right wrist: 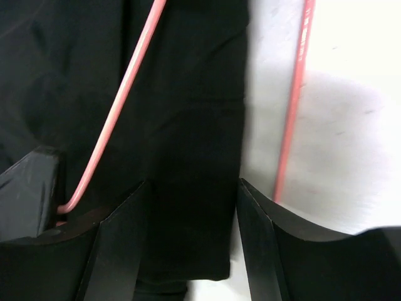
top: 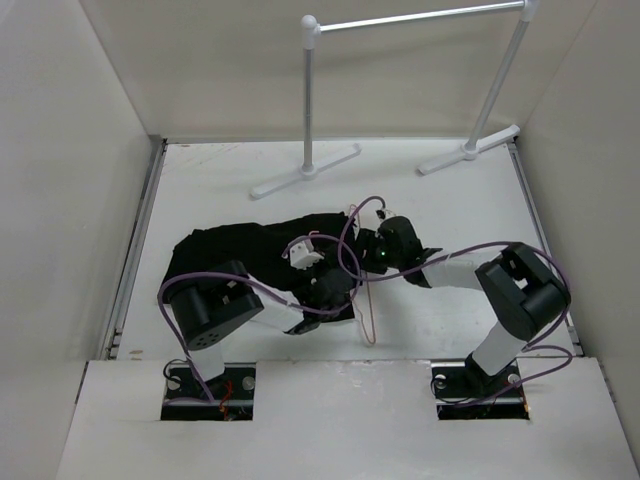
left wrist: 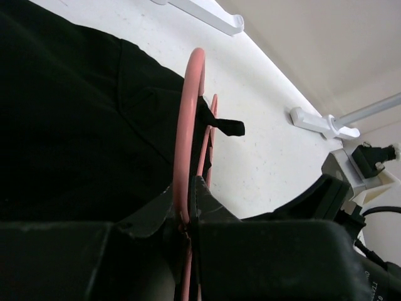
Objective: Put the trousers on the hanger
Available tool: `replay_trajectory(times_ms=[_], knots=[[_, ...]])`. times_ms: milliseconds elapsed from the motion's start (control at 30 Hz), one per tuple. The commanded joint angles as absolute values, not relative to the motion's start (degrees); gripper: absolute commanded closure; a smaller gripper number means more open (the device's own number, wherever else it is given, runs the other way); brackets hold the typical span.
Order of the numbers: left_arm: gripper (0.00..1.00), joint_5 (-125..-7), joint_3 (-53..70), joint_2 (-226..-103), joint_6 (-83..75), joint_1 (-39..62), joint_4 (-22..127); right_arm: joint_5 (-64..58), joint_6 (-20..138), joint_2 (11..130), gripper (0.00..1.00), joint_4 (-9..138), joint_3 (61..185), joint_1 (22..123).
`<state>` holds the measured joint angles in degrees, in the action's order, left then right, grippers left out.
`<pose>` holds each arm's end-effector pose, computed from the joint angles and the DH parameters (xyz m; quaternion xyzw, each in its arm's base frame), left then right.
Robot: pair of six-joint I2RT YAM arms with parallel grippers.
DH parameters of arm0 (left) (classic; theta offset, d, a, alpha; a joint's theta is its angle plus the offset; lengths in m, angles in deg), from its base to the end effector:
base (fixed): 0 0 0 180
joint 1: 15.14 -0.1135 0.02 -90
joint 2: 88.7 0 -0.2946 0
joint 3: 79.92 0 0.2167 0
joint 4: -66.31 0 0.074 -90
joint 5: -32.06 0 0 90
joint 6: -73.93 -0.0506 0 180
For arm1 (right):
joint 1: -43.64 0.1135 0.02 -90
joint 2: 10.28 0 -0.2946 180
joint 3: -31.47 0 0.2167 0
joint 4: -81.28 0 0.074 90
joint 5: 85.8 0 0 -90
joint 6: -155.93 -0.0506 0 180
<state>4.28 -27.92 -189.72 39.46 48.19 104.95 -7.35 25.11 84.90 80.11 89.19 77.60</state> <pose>0.1811 -0.2609 0.2215 -0.2853 0.6787 -0.2701 0.6205 0.2557 0.1844 0.1980 0.0101 0.8976 0.3339 0.2876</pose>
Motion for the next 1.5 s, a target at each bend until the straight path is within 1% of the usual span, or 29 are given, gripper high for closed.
replay_trajectory(times_ms=[0, 100, 200, 267, 400, 467, 600, 833, 1067, 1200, 1333, 1400, 1433, 1467], knots=[[0.96, 6.8, -30.1, -186.3, 39.7, 48.6, 106.7, -11.0, 19.2, 86.4, 0.38, 88.0, 85.6, 78.6], [0.96, 6.8, -31.1, -185.5, 39.7, 48.3, 106.6, -13.8, 14.8, 88.4, 0.38, 92.8, 83.8, 79.4], [0.96, 6.8, -31.7, -184.9, 39.7, 48.2, 106.8, -15.6, 11.0, 90.7, 0.46, 96.5, 83.1, 80.9], [0.96, 6.8, -32.1, -184.6, 39.7, 48.2, 106.8, -16.3, 8.6, 91.3, 0.61, 99.0, 82.4, 81.0], [0.96, 6.7, -34.0, -182.8, 39.7, 47.9, 106.4, -16.3, 5.7, 87.9, 0.84, 101.9, 80.9, 78.8], [0.96, 6.7, -35.4, -181.5, 39.7, 47.5, 106.1, -15.8, 5.3, 83.9, 0.88, 101.7, 80.4, 77.1], [0.96, 6.0, -38.3, -177.7, 39.7, 46.3, 104.3, -14.8, 5.8, 75.8, 0.91, 98.0, 79.9, 74.5], [0.95, 4.0, -43.4, -167.3, 39.0, 41.9, 95.2, -14.3, 11.3, 65.8, 0.92, 86.9, 79.4, 69.2], [0.95, -3.3, -48.1, -151.1, 34.3, 31.3, 85.5, -12.6, 13.8, 58.1, 0.93, 79.5, 75.8, 61.5], [0.95, -7.6, -46.4, -147.3, 32.6, 29.3, 81.7, -11.9, 14.8, 58.6, 0.87, 77.2, 75.5, 60.3], [0.95, -8.5, -44.0, -148.3, 32.0, 31.0, 81.2, -9.3, 15.0, 62.2, 0.88, 77.2, 76.0, 60.5], [0.95, -9.3, -42.8, -150.0, 32.0, 31.9, 81.6, -8.9, 14.9, 63.1, 0.85, 77.3, 76.6, 60.5], [0.95, -9.9, -41.9, -150.8, 32.0, 32.4, 81.5, -8.7, 15.0, 63.9, 0.80, 77.0, 77.2, 60.6], [0.95, -9.8, -40.9, -151.8, 31.9, 33.3, 81.2, -8.8, 15.4, 64.3, 0.71, 76.8, 77.7, 60.6]])
